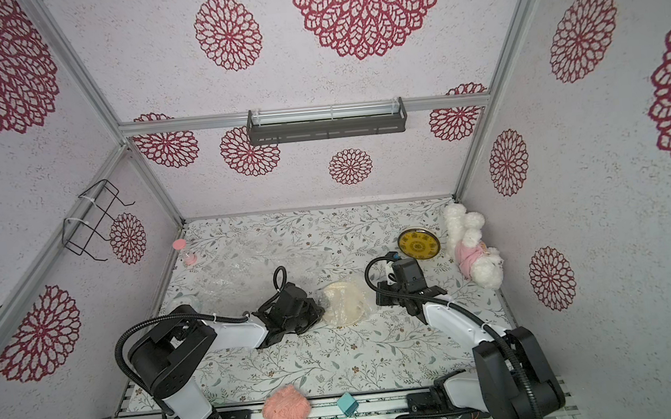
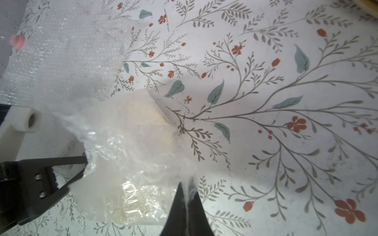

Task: Unpack dinner plates from bubble wrap
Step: Unwrap the bubble wrap at the center of the board.

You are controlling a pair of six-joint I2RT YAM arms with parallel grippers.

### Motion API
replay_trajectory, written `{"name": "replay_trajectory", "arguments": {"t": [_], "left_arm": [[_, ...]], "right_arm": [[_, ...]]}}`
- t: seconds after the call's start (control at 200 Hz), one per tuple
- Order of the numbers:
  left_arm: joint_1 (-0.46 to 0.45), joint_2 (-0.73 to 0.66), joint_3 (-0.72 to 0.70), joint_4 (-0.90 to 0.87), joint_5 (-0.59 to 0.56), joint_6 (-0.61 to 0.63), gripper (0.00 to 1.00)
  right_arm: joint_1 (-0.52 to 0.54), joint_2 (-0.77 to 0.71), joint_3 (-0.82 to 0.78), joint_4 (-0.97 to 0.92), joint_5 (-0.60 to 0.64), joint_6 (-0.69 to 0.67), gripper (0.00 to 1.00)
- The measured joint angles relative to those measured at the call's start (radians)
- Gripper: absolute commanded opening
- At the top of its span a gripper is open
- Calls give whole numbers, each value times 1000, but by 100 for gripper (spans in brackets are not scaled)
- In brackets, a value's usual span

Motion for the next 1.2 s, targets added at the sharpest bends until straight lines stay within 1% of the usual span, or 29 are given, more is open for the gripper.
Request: {"name": "replay_trajectory", "arguments": {"t": [0.105, 0.24, 0.36, 0.535, 0.59, 0.635, 0.761, 0.831, 0.941, 1.021, 1.091, 1.201], "left_arm": [[0, -2, 0, -5, 0, 3, 1], [0, -11, 7, -27, 0, 16, 3], [0, -17, 30, -65, 0, 40, 5], [0, -18, 79, -129, 1, 81, 14], [0, -21, 92, -149, 1, 95, 20], [0, -27, 101, -167, 0, 110, 26], [0, -34, 126, -201, -2, 138, 34], [6, -34, 135, -210, 0, 152, 37], [12, -34, 143, -217, 5, 173, 45], [18, -35, 150, -233, 9, 189, 53], [23, -50, 155, -254, 8, 207, 63], [29, -95, 158, -290, 7, 231, 75]], "right_arm": [[-31, -6, -14, -5, 0, 10, 15], [-74, -40, -26, -24, -3, 18, 27], [-105, -72, -25, -47, -8, 22, 34], [-119, -130, 11, -130, -25, 24, 44], [-119, -148, 32, -152, -31, 24, 46], [-119, -166, 51, -169, -40, 24, 47], [-119, -213, 83, -188, -80, 32, 50], [-118, -232, 84, -188, -107, 48, 50], [-89, -233, 82, -183, -130, 80, 52], [-42, -216, 81, -179, -129, 97, 53], [-3, -191, 80, -167, -128, 106, 54], [23, -160, 72, -134, -130, 125, 55]]}}
